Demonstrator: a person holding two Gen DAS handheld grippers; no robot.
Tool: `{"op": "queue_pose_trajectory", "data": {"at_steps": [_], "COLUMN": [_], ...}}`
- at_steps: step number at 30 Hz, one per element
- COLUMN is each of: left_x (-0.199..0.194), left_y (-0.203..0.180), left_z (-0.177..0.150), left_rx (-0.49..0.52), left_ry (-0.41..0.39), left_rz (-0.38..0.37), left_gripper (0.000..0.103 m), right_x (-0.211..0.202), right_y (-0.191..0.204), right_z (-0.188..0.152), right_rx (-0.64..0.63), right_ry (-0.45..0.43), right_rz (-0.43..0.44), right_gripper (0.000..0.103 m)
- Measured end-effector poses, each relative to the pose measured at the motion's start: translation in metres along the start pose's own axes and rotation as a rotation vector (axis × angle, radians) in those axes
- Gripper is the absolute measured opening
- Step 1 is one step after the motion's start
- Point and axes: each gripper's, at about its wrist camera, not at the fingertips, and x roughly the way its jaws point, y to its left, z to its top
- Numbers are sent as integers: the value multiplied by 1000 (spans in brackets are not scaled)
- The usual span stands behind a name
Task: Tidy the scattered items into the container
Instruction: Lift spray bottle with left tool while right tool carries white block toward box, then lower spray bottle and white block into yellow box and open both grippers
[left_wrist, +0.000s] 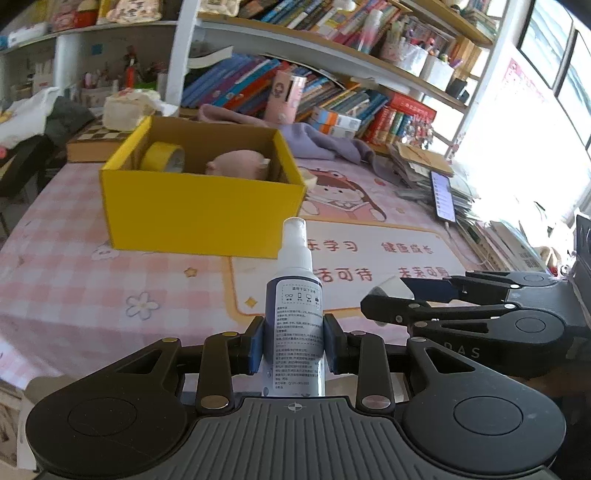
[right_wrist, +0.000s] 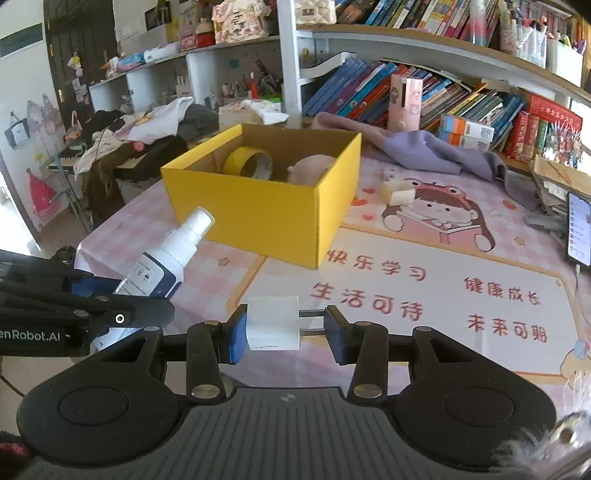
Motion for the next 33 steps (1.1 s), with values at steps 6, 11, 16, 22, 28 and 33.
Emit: {"op": "queue_pose_trajectory", "data": {"at_steps": [6, 11, 16, 22, 28, 33], "left_x": [-12, -18, -17, -8, 3, 15], "left_y": [14, 22, 28, 33, 42, 48], "left_z": [-6, -10, -9, -6, 7, 27], "left_rx": [-30, -50, -70, -79, -91, -80], "left_ry": [-10, -14, -5, 24, 27, 21], "left_rz": [10, 20, 32, 42, 75, 98], "left_gripper": [31, 31, 31, 31, 31, 31], "right_x": [1, 3, 8, 20, 40, 52], "right_y": [15, 28, 34, 35, 30, 22], "right_z": [1, 1, 6, 10, 22, 38], "right_rx": [-16, -43, -61, -71, -71, -83], "right_ry": [10, 18, 27, 49, 59, 36], "right_rz": [14, 34, 63, 94, 125, 133], "right_gripper": [41, 41, 41, 41, 41, 41]}}
